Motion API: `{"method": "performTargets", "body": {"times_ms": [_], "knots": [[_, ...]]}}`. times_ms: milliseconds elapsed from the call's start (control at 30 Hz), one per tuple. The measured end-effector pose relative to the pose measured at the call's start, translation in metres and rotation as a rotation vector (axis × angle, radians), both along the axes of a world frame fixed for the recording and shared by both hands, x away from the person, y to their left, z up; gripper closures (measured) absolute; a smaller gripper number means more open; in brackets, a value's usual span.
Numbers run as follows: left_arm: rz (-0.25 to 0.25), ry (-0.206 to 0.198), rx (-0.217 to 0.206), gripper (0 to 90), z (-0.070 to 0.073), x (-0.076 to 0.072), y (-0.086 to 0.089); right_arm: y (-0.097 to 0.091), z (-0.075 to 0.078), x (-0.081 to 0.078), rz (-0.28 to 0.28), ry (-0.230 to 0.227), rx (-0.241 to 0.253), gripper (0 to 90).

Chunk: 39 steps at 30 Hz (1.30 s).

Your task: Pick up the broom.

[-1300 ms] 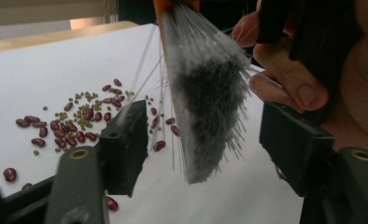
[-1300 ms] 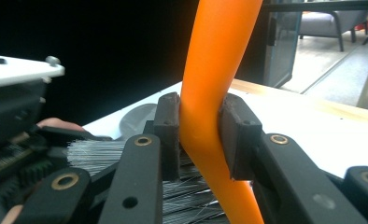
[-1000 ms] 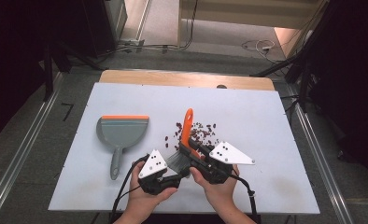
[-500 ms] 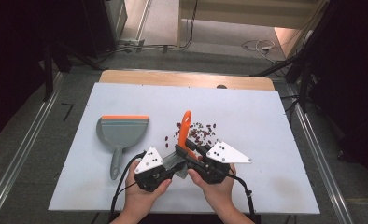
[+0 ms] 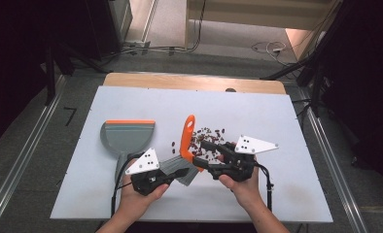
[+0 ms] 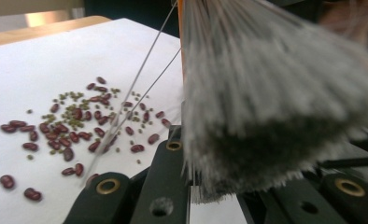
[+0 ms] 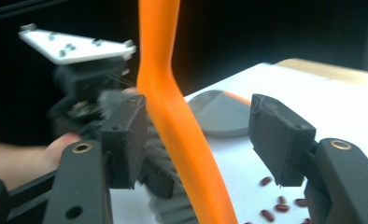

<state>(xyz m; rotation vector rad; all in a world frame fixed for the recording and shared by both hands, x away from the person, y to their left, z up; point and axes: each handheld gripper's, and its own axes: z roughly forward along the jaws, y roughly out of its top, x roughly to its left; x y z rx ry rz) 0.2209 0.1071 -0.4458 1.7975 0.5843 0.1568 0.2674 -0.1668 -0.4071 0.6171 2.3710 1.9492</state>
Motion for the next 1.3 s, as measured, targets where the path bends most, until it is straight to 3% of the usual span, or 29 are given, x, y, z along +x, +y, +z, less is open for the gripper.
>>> {"method": "performTargets", "body": {"times_ms": [167,367,500,700,867,1033,1300], "knots": [[-0.079,-0.013,-0.021,86.0,0.001,0.000,0.004,-0.004,-0.002,0.004,0.089,0.017,-0.028,39.7],[-0.182,-0.006,-0.044,86.0,0.002,-0.001,0.002,-0.005,-0.006,0.008,0.217,0.074,0.039,44.4],[-0.225,0.003,-0.056,85.9,0.001,-0.002,0.000,0.001,-0.006,0.004,0.299,0.078,0.049,45.5],[-0.255,0.010,-0.067,85.9,0.002,-0.002,-0.002,0.015,-0.008,-0.003,0.370,0.081,0.012,51.2],[-0.282,0.028,-0.084,85.9,0.001,-0.001,-0.002,0.018,-0.009,-0.004,0.370,0.092,0.015,55.8],[-0.306,0.043,-0.099,85.8,0.001,-0.001,-0.003,0.019,-0.010,-0.006,0.354,0.078,0.015,66.9],[-0.332,0.066,-0.130,81.2,-0.001,0.001,-0.003,0.018,-0.007,-0.010,0.353,0.062,0.009,68.8]]}}
